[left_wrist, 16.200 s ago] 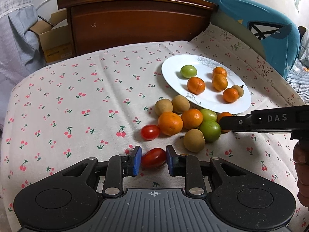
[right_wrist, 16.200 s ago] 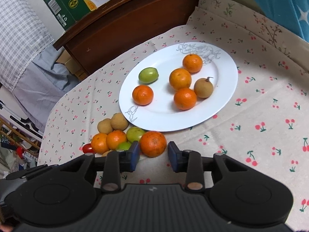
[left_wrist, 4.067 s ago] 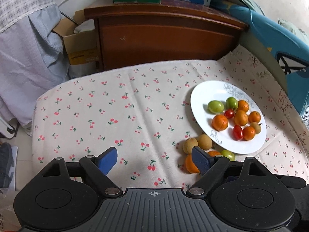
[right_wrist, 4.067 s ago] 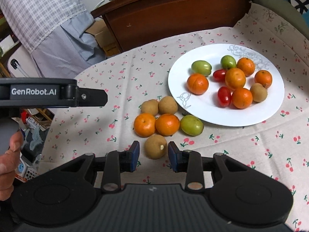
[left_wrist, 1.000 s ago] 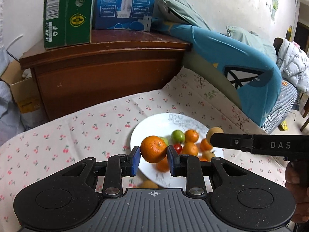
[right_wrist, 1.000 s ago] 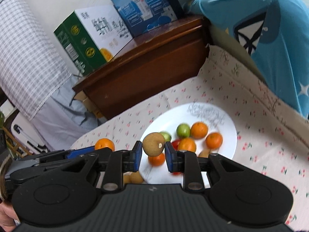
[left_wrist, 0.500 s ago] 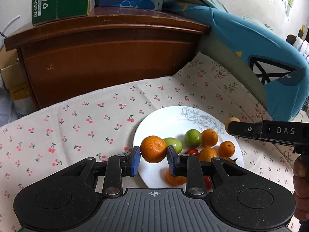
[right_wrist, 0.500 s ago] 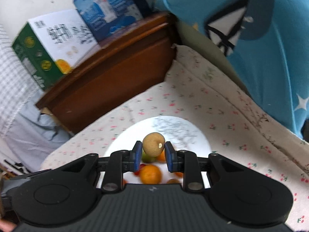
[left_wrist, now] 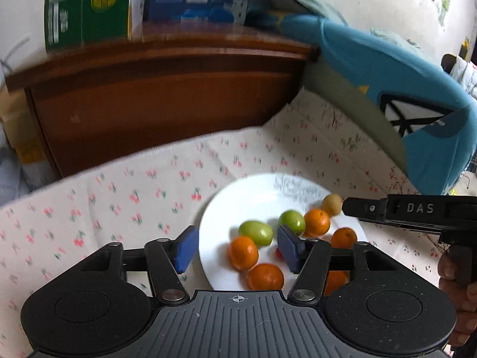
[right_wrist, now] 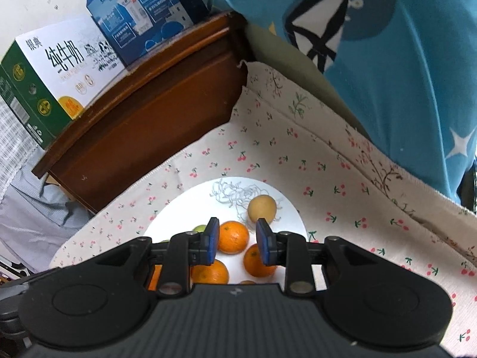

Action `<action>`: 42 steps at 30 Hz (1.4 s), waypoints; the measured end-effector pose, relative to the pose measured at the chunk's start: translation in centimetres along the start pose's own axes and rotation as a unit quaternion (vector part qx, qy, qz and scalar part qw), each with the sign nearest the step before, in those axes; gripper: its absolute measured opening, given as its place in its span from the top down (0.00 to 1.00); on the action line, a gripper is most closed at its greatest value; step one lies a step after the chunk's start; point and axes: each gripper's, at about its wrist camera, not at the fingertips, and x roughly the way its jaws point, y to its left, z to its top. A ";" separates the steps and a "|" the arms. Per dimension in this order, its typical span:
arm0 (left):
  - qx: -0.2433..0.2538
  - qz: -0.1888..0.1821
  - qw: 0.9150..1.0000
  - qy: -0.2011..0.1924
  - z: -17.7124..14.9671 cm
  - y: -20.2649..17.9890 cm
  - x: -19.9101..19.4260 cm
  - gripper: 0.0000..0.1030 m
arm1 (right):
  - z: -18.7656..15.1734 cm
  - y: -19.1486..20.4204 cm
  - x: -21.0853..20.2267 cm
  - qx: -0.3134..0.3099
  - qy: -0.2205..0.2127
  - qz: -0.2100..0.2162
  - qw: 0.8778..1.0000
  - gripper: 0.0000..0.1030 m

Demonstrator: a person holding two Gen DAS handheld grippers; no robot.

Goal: Organize fruits
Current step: 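Open both grippers to release the kiwi and orange onto the plate, then withdraw both tools from the plate toward the fruit cluster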

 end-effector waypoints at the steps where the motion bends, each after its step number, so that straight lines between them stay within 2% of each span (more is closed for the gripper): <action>1: 0.006 0.004 1.000 -0.002 0.1 -0.1 -0.5 0.42 | 0.0 0.1 -0.2 -0.002 -0.002 0.002 1.000 0.72; 5: 0.012 0.010 1.000 -0.008 0.5 0.1 -2.4 0.35 | -0.5 0.8 -1.3 -0.016 -0.008 0.007 1.000 0.72; 15: 0.009 0.043 0.999 -0.014 -0.9 1.5 -6.6 0.34 | -3.5 2.5 -4.6 -0.033 0.000 0.043 0.999 0.70; 21: -0.016 0.054 0.998 -0.004 -2.2 2.5 -7.9 0.34 | -6.5 3.5 -5.8 -0.056 0.021 0.062 0.996 0.68; 27: -0.021 0.067 0.997 0.010 -3.6 3.3 -8.5 0.34 | -9.0 3.9 -5.8 -0.070 0.047 0.061 0.995 0.68; 35: -0.017 0.078 0.996 0.030 -5.5 4.3 -8.4 0.34 | -10.8 4.8 -4.7 -0.106 0.071 0.067 0.990 0.68; 42: -0.016 0.069 0.997 0.031 -6.4 5.0 -7.8 0.34 | -11.8 5.7 -2.8 -0.144 0.075 0.053 0.985 0.69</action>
